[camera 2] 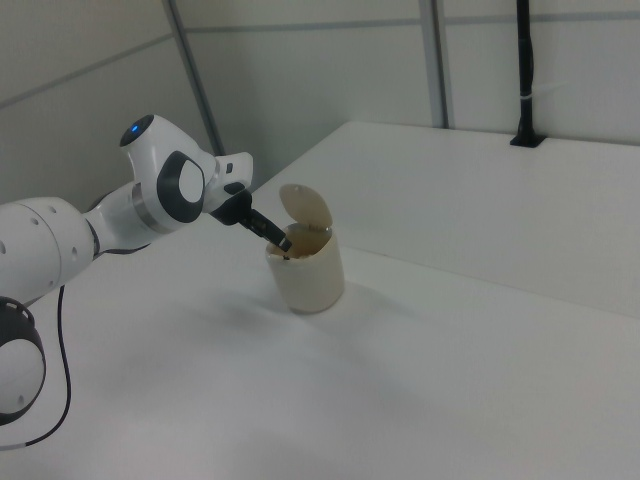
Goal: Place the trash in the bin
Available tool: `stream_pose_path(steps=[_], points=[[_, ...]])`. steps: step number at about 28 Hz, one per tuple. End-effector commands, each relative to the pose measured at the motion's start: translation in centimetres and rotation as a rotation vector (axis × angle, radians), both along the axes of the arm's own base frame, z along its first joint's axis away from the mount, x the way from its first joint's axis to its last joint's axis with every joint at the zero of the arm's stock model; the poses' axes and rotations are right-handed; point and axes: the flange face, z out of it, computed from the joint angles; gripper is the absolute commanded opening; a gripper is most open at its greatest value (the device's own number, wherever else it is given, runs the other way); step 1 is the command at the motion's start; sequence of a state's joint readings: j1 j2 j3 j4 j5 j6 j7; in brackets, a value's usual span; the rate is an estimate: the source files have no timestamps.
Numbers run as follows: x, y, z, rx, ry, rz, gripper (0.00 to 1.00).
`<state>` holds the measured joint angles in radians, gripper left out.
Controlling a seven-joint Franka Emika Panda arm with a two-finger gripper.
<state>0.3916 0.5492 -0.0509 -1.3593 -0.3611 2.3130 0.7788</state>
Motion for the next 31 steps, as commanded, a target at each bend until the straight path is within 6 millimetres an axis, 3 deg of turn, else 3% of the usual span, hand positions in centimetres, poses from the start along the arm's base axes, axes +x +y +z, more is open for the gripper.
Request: stream_pose_path(steps=[1, 4, 9, 12, 14, 18, 19, 23, 26, 31], points=[[0.3, -0.5, 1.2, 0.0, -0.036, -0.019, 1.0], [-0.6, -1.4, 4.6, -0.001, -0.04, 0.014, 1.0], [-2.8, -3.8, 4.8, -0.023, 0.19, 0.111, 1.0], [-4.1, -5.1, 6.2, -0.022, 0.287, 0.174, 1.0], [-5.1, -7.7, 7.4, -0.042, 0.376, 0.204, 1.0], [-6.5, -10.6, 9.0, -0.065, 0.464, 0.23, 1.0], [-6.9, -12.6, 9.7, -0.069, 0.495, 0.239, 1.0], [-7.5, -15.4, 10.4, -0.078, 0.552, 0.266, 1.0], [-7.8, -18.9, 11.4, -0.072, 0.565, 0.257, 1.0], [-8.0, -22.1, 11.9, -0.039, 0.574, 0.247, 1.0]])
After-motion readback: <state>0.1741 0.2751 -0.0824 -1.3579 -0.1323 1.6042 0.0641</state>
